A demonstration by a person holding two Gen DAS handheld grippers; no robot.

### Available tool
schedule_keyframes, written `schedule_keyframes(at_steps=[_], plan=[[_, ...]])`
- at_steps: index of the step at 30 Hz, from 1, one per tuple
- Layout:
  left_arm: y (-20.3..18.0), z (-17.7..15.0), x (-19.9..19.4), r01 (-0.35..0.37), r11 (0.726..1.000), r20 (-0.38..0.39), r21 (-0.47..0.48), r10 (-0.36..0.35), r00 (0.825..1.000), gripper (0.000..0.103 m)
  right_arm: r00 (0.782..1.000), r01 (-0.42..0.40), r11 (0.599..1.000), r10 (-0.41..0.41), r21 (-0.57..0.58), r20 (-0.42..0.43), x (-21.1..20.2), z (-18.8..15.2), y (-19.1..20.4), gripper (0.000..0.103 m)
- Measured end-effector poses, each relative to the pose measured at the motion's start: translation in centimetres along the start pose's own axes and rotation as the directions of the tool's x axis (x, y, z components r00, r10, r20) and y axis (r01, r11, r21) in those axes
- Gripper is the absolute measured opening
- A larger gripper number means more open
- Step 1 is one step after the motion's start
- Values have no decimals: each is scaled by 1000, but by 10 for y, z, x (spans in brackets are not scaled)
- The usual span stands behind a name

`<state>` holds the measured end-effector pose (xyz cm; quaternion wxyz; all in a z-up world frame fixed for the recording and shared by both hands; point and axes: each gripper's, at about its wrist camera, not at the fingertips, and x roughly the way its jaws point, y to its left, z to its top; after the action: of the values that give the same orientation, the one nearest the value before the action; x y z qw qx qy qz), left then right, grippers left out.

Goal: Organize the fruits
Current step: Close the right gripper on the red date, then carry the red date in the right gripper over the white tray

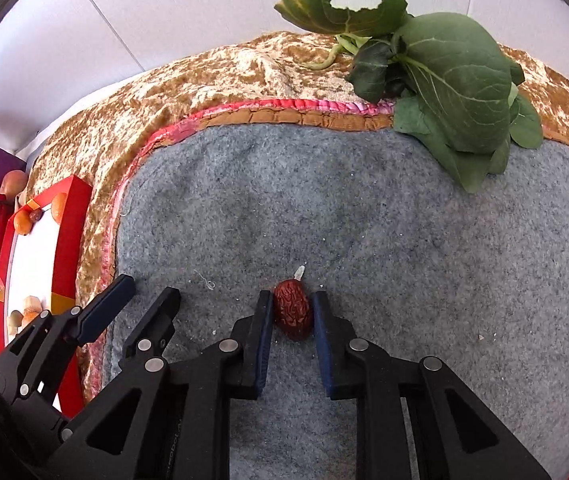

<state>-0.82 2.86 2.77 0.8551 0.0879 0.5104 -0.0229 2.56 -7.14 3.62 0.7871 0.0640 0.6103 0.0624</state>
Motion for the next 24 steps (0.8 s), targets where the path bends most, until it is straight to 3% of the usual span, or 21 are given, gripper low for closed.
schedule_keyframes(at_steps=[12, 24], plan=[[44, -8, -26, -39, 994, 48, -104, 44, 998, 27, 994, -102, 992, 105, -73, 34, -26, -7, 41, 19], [92, -26, -53, -93, 984, 87, -149, 106, 991, 27, 980, -179, 970, 191, -167, 59, -43, -18, 97, 19]])
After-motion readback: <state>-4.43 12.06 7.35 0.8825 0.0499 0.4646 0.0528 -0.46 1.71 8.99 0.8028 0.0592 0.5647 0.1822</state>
